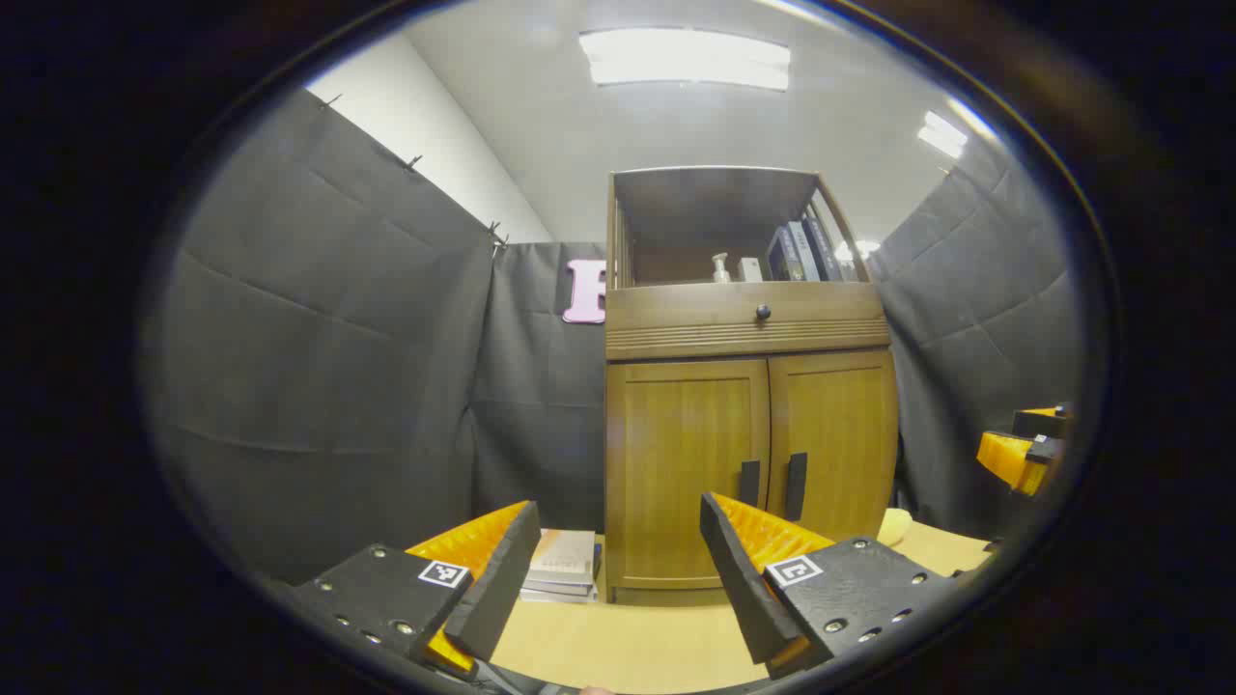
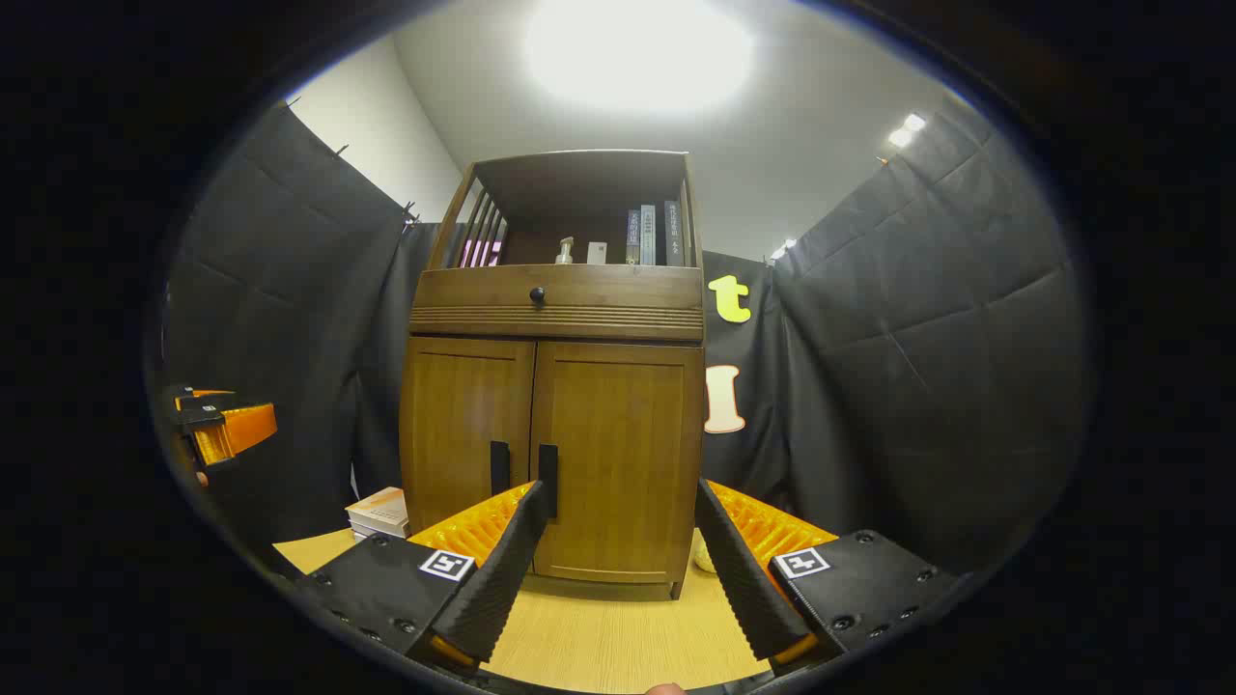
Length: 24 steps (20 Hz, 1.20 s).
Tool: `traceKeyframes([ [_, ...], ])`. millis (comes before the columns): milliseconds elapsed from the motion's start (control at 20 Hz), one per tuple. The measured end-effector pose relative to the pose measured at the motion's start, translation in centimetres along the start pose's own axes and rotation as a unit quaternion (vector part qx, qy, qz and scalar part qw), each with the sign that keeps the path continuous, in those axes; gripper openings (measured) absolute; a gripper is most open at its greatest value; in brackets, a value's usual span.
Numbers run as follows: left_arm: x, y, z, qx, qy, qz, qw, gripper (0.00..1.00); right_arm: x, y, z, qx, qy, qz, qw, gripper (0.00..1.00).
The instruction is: Open the right door of the double-door shoe cabinet with the right hand, and open the left door with the left hand.
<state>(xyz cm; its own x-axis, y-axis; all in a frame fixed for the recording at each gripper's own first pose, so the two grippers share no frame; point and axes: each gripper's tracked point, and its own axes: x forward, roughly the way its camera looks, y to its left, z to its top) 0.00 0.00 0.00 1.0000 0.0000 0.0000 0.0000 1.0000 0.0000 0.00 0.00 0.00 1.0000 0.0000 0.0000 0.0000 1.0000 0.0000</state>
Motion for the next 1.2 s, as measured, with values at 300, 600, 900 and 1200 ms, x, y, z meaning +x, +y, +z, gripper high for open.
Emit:
traceKeyframes([
  [300, -0.1, 0.1, 0.0, 0.0, 0.004, 0.005, 1.0, 0.96, 0.3, 0.5, 0.1, 0.001, -0.004, 0.006, 1.0, 0.97],
  [600, 0.2, 0.1, 0.1, -0.002, 0.003, -0.002, 1.0, 0.96, 0.7, 0.8, -0.2, 0.007, -0.003, 0.009, 1.0, 0.97],
  [900, 0.6, 0.1, 0.1, -0.001, 0.004, -0.004, 1.0, 0.95, 2.2, 1.3, -0.4, 0.009, -0.004, 0.011, 1.0, 0.97],
  [1200, 0.7, 0.2, 0.0, 0.008, 0.006, -0.001, 1.0, 0.95, 5.4, 1.8, -0.8, 0.022, -0.003, 0.014, 1.0, 0.97],
])
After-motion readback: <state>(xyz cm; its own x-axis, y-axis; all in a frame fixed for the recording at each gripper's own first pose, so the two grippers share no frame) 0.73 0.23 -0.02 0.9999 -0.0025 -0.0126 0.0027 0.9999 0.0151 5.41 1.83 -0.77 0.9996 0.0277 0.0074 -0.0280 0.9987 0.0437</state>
